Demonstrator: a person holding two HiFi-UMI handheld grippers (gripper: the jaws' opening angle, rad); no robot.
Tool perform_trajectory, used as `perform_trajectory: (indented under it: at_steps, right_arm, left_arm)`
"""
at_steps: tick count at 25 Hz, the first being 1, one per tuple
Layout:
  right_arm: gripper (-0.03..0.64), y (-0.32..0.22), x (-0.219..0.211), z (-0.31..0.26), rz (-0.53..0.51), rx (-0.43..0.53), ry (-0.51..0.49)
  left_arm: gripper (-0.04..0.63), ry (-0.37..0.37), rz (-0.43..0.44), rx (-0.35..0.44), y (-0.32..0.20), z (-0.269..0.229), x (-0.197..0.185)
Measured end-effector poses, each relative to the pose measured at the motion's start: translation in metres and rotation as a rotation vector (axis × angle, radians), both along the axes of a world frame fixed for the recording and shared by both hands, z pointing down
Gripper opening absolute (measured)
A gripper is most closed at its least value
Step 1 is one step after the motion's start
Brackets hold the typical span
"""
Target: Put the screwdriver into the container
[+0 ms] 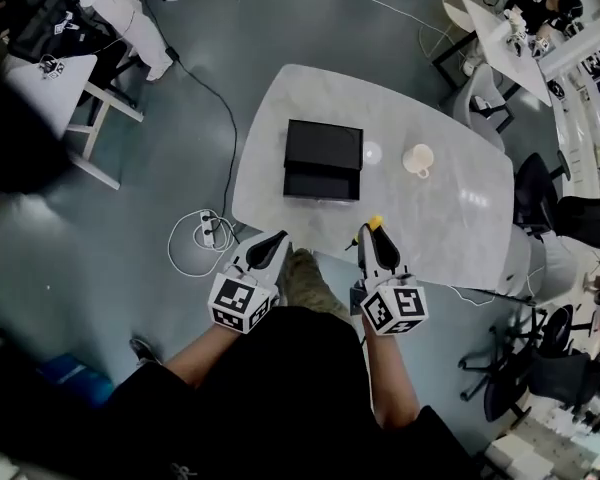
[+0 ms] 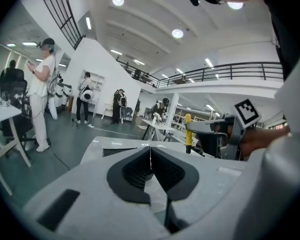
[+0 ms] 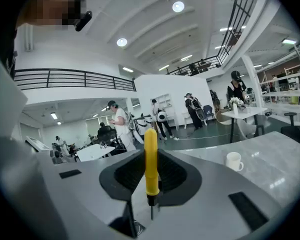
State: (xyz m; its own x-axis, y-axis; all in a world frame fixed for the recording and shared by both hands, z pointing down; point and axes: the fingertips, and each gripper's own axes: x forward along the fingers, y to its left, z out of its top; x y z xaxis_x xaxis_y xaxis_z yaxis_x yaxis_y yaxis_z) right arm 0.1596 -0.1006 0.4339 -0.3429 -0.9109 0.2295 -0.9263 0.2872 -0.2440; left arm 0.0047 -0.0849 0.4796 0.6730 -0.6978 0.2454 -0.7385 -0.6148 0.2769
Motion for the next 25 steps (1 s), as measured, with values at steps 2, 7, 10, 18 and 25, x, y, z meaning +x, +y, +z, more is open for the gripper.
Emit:
perform_trajectory:
  at_steps: [2,7,10,18,25]
  right_arm:
    - [0.074,-0.028,-0.004,0.003,-0.063,-0.006,0.039]
    - [0.074,-0.078,-0.01,0.03,-0.235,-0.095,0.106]
    - [0.074,-0.109,-0.013,0.054,-0.324,-0.15,0.167]
    - [0.074,-0.158,-0.042,0.118,-0.603,-0.296,0.286]
    - [0.074,-0.173,-0.086,0.167,-0.796,-0.324,0.464]
  left_arm:
    - [0.017,0.001,-0.026,-0.036,-0.023,0.007,-0.001]
    - [0.017,-0.021,-0.115,-0.123,-0.061,0.031,0.002]
    - [0.017,-0.011,-0.154,-0.162,-0.082,0.044,0.007]
    - [0.017,-0.019,-0.251,-0.241,-0.114,0.066,0.006]
    - [0.017,-0.027,-0.309,-0.283,-0.122,0.088,-0.015]
